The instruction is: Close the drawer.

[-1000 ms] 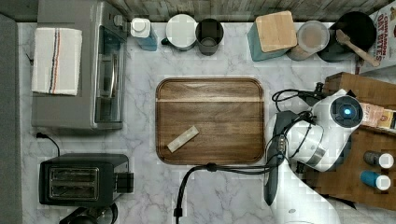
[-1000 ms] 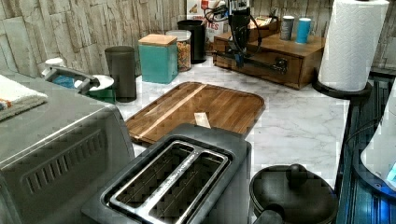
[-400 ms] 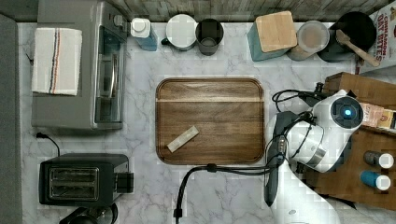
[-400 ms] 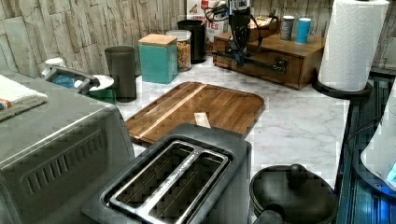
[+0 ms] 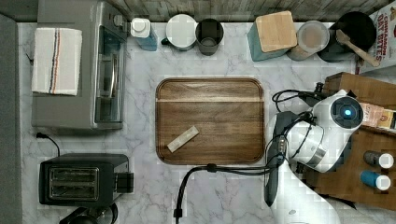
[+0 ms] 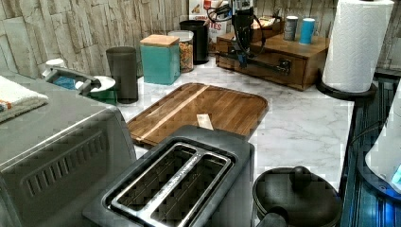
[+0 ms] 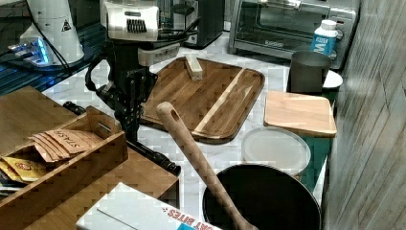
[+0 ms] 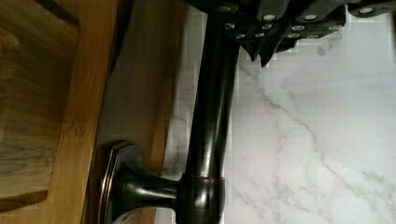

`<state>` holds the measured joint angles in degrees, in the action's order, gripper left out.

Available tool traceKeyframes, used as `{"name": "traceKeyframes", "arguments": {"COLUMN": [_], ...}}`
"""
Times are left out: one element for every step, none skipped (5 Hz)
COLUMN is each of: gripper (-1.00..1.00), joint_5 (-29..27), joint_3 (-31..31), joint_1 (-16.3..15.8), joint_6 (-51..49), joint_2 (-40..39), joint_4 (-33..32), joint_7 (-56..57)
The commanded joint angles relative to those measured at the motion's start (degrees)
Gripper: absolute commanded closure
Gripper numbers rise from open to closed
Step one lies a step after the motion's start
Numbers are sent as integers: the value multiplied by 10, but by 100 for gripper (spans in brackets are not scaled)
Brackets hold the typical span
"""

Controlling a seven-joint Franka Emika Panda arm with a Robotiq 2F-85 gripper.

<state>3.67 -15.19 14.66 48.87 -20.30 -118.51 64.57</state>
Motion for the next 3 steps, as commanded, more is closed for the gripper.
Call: {"name": "traceKeyframes", "arguments": {"gripper": [100, 100, 100], "joint_5": [19, 17, 17], "joint_3": [-60, -64, -65], "joint_1": [44, 40, 39], "joint_6": [-1, 0, 0], "joint_2": [38, 37, 37], "joint_4": [19, 19, 19], "joint_7": [-5, -3, -3]}}
